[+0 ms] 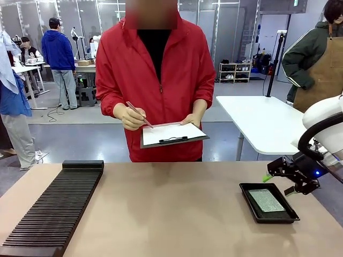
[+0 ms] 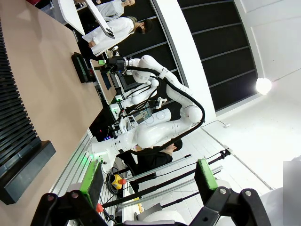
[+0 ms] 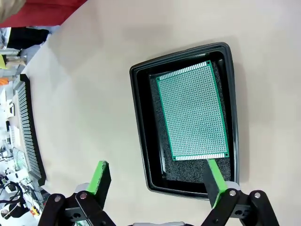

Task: Inspect the PCB.
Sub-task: Place the Blank PCB in the ESD tray.

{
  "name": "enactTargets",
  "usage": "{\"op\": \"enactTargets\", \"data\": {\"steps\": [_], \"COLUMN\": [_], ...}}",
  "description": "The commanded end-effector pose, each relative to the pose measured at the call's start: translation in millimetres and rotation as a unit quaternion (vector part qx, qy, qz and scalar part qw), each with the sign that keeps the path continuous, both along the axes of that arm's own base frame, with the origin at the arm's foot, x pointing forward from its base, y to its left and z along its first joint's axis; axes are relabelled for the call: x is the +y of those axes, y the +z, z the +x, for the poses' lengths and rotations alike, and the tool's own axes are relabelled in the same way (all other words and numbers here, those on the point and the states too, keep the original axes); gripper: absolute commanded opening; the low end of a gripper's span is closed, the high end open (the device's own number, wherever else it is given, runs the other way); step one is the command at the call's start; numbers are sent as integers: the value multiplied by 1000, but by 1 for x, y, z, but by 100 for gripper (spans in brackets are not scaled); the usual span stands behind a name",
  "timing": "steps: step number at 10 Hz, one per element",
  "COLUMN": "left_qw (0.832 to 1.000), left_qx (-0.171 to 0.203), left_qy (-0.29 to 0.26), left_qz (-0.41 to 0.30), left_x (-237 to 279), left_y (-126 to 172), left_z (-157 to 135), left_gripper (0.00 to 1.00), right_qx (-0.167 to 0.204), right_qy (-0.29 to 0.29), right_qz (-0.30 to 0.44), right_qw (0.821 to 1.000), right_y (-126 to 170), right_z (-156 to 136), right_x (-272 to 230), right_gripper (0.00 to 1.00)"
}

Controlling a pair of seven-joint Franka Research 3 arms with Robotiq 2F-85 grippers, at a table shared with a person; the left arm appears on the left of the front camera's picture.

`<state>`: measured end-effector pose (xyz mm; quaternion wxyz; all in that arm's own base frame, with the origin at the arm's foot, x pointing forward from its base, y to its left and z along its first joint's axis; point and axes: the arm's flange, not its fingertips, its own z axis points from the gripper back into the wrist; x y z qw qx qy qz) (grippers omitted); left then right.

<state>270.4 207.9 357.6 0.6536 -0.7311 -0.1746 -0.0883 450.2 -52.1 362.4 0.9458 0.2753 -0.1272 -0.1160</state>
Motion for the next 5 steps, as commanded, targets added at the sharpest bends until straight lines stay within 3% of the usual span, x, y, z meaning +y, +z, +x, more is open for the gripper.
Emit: {"op": "enactTargets", "data": {"steps": [1,3,5], "left_qw": [1000,1000,1000], "left_qx": [2,2,2], "left_qy": [-3,-3,-3], "left_qz": [4,4,4], "left_x": [3,3,3], "left_y": [0,0,0], "left_z": [0,0,0], "left_gripper": [100,100,100], "right_qx": [-1,0,-8], "right_qy": [3,0,11], "right_qz": [-1,0,59], "right_qw": [1000,1000,998], "right_y": [-1,0,72], "right_z": [1,0,-13], "right_x": [1,0,-8], "right_gripper": [100,100,100]}}
